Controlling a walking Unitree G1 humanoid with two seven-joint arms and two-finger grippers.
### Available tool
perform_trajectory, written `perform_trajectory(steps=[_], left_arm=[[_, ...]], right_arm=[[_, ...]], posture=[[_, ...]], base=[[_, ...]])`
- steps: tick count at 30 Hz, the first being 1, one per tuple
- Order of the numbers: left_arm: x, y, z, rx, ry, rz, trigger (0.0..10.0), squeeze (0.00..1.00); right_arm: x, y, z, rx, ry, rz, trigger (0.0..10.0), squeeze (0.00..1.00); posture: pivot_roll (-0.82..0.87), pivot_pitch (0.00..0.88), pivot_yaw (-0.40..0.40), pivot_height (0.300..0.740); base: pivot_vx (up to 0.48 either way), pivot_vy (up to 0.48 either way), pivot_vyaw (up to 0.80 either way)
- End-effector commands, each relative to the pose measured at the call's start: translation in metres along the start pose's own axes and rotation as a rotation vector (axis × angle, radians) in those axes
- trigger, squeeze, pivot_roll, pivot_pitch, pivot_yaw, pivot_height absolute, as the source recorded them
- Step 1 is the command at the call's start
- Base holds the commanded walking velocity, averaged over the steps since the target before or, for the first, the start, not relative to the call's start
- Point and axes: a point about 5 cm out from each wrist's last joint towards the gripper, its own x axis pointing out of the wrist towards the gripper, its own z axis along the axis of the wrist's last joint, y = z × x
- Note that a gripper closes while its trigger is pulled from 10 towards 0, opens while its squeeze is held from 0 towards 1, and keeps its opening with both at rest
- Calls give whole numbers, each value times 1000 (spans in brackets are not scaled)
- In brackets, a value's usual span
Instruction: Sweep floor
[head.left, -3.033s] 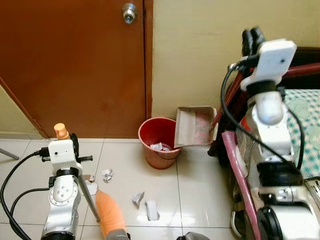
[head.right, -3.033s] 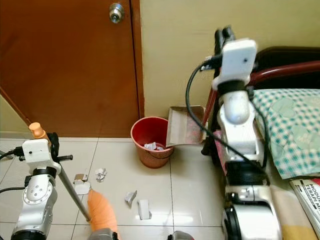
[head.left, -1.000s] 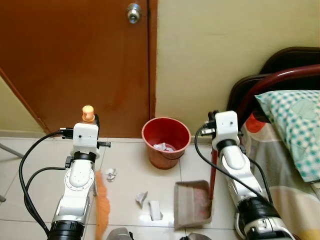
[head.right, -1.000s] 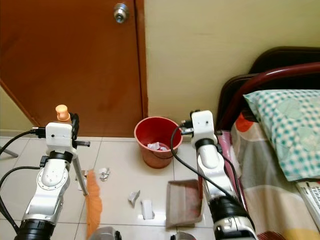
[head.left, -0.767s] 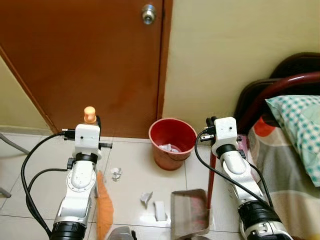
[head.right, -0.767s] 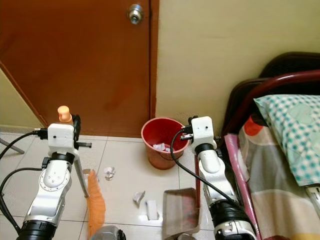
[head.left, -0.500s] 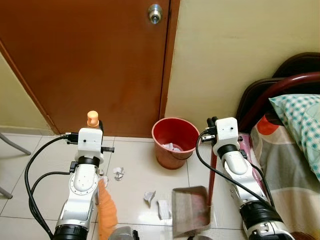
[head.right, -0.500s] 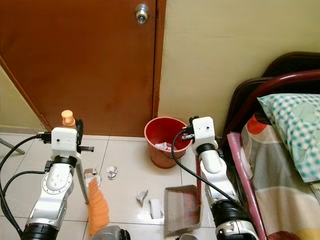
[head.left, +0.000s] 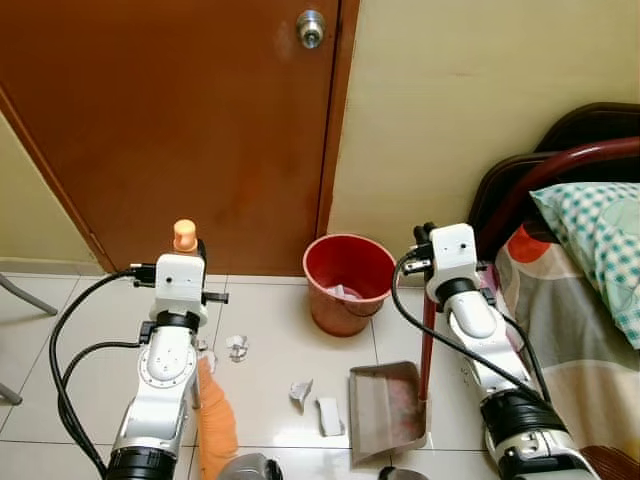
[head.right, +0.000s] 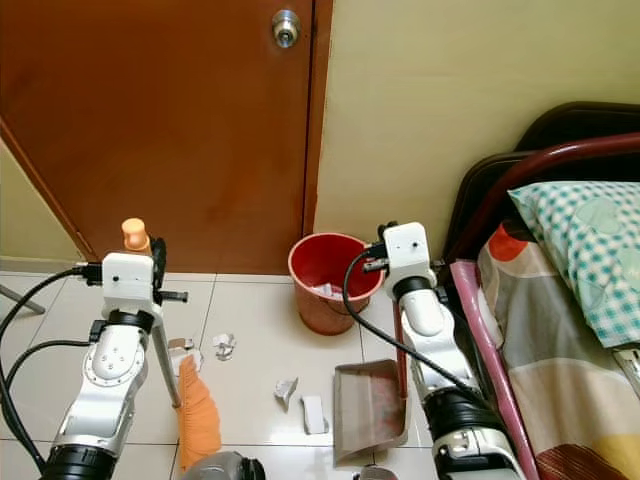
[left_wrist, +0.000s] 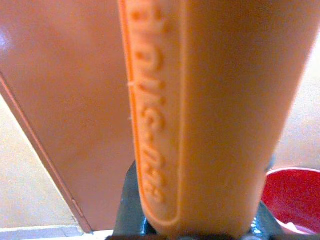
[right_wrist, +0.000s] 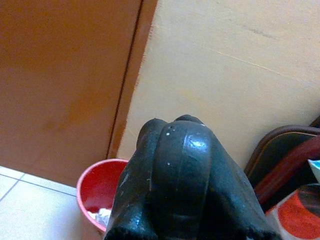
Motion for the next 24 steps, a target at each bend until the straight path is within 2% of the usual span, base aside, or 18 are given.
perform_trajectory(steps=[1, 7, 24], left_arm=[[3, 1, 4, 2, -11, 4, 10000, 0], [4, 2, 3, -6, -8, 12, 10000, 0], [4, 2, 3, -27, -1, 25, 10000, 0]], right_arm=[[3, 2, 7, -8, -26, 9, 10000, 0], [3, 6, 7, -15, -30, 25, 10000, 0], [7, 0, 12, 11, -43, -7, 10000, 0]], posture=[[3, 0, -20, 740], [3, 0, -19, 740], [2, 0, -25, 740]], base=[[0, 285, 0], [0, 316, 0], [0, 359, 0]])
